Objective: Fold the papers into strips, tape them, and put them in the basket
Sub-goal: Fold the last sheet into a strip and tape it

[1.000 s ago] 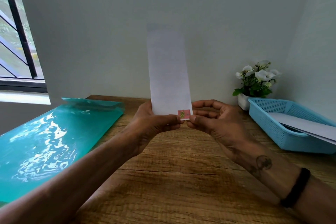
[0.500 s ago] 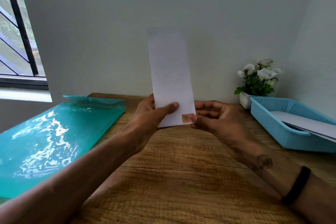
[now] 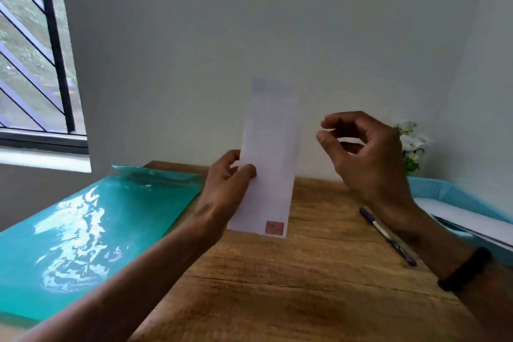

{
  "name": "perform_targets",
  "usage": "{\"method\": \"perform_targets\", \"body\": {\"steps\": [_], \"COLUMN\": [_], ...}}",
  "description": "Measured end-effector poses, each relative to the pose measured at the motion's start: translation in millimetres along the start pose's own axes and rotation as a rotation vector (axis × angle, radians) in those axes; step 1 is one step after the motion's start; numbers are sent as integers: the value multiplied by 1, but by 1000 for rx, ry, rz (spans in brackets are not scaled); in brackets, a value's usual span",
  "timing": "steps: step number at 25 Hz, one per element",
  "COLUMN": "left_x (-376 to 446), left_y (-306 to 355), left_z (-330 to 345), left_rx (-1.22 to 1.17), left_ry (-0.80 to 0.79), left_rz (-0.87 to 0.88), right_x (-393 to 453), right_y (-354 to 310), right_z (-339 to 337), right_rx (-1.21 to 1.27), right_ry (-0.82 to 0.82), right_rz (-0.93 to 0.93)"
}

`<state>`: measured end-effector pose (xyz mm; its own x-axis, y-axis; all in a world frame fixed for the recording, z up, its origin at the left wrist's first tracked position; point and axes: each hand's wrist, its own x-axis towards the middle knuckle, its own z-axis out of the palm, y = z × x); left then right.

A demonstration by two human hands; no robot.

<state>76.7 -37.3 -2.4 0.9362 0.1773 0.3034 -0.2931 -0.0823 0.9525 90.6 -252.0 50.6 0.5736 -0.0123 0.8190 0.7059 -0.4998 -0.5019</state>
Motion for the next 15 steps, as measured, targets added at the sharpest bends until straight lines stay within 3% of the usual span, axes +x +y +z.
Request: {"method": "perform_targets", "body": {"steps": [2, 4, 7, 11, 15], "left_x": [-1, 1, 1, 0, -1], "left_y": [1, 0, 1, 2, 6], "left_z": [1, 0, -1, -2, -2], "left_rx": [37, 52, 46, 78, 182], "left_ry": [14, 12, 7, -15, -49], "left_rz": [22, 47, 67, 132, 303], "right_x": [42, 81, 120, 141, 145], "right_y": [-15, -28, -48, -71, -96], "right_z": [1, 6, 13, 7, -9], "right_rx": [-105, -288, -465, -602, -724], "right_ry": [-37, -198, -420, -565, -635], "right_rz": [-135, -218, -215, -249, -311]}}
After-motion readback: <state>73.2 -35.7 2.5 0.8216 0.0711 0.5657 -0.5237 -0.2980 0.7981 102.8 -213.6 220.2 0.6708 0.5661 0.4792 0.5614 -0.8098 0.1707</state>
